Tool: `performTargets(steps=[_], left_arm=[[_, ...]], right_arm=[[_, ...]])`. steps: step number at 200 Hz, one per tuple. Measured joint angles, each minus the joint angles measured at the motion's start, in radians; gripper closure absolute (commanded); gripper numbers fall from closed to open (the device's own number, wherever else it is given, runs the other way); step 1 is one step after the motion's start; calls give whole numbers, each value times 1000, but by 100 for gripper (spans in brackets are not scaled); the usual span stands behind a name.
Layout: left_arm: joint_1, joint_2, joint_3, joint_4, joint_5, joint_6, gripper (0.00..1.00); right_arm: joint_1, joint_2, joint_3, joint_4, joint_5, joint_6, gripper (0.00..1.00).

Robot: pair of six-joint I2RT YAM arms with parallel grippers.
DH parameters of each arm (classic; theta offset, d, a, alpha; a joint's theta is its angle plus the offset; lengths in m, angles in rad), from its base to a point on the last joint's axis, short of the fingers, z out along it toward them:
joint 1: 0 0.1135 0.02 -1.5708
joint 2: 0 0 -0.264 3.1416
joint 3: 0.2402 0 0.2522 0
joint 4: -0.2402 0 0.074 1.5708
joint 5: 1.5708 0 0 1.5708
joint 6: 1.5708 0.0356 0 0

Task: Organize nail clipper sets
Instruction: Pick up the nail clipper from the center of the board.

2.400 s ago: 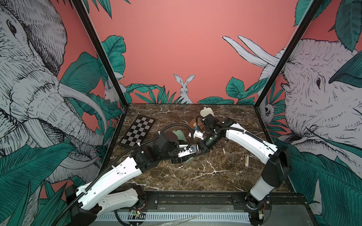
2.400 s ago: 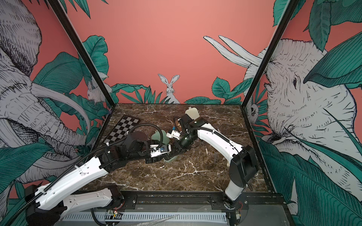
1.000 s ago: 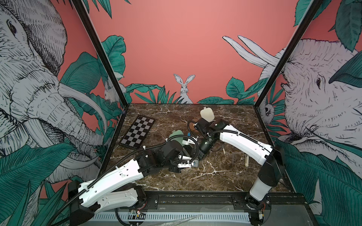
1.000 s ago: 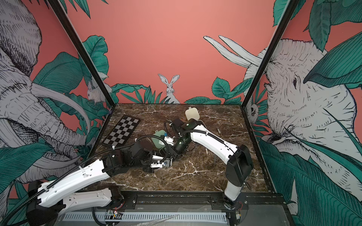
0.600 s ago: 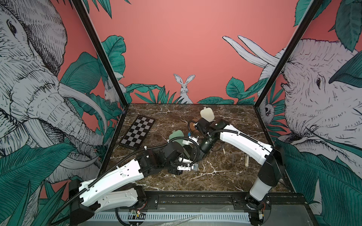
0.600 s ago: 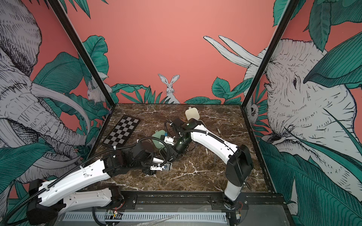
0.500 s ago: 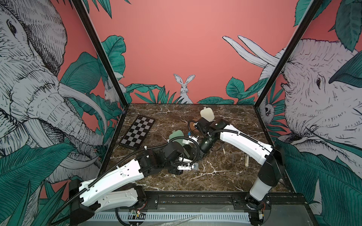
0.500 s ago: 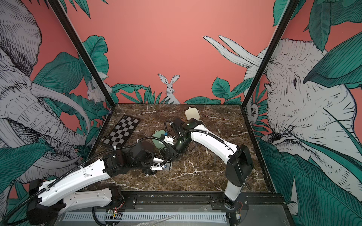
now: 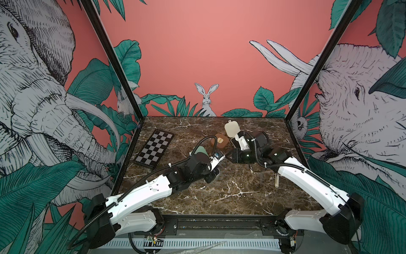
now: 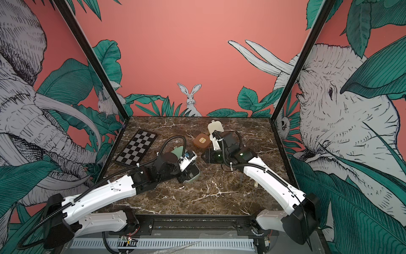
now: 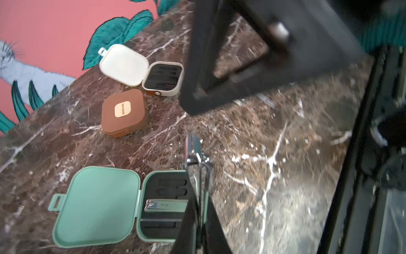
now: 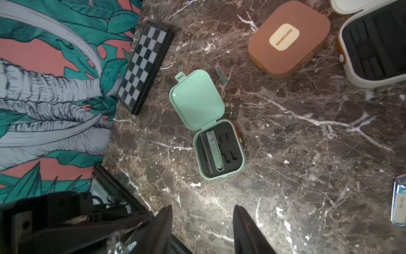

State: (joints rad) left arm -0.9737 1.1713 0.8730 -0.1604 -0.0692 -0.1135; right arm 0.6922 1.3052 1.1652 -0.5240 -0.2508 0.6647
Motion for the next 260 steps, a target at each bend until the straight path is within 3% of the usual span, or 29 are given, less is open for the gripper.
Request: performTargets(steps=[33,69,134,260], left_arm=[[37,-7,-106,206,-48,-263,100],[56,-50,-117,233,-53,-384,100],[81,-91,-119,252,-22,-448,100],[90,-64,-106,253,100,-481,100]], right_arm=[[74,44,17,88,75,13,52],[90,49,54,155,81,27,54],[106,124,160,196,60,44,65],[146,122,192,143,65,33,63]])
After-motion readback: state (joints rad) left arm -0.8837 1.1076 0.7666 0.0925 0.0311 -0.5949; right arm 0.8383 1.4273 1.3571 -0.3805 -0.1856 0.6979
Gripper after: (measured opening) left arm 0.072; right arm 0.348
